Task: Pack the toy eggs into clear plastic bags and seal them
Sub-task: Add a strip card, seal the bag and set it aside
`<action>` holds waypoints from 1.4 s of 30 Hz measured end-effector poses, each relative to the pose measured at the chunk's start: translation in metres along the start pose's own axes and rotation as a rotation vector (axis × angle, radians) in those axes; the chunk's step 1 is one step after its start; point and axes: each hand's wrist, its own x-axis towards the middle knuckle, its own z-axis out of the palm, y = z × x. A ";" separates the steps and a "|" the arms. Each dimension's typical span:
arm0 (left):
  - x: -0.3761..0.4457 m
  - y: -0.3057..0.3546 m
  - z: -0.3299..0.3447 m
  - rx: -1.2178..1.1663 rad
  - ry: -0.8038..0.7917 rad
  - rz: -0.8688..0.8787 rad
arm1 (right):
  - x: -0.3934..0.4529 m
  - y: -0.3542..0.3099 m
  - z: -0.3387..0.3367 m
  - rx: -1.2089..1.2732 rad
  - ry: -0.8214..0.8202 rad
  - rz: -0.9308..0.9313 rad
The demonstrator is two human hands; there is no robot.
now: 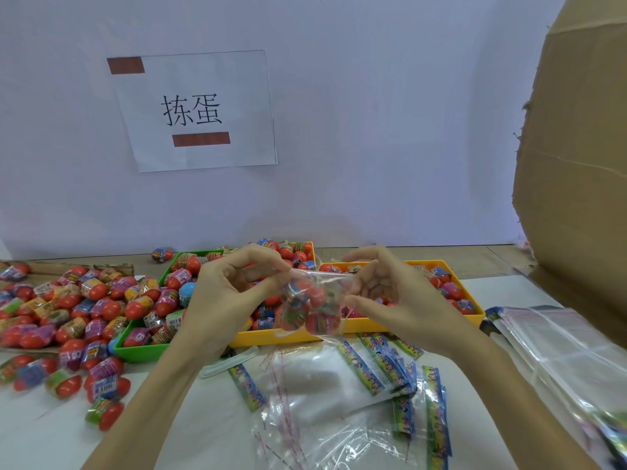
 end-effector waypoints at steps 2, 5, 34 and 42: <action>0.001 -0.001 -0.002 -0.067 0.064 -0.036 | 0.000 0.004 -0.001 -0.126 -0.077 0.018; 0.002 0.000 -0.005 -0.145 0.125 -0.075 | -0.001 0.010 -0.001 -0.296 -0.140 0.080; -0.004 0.003 0.031 -0.419 0.016 -0.490 | 0.001 -0.008 0.004 0.373 0.197 0.203; -0.004 -0.010 0.029 -0.506 0.104 -0.643 | 0.003 -0.002 0.006 0.241 0.262 0.183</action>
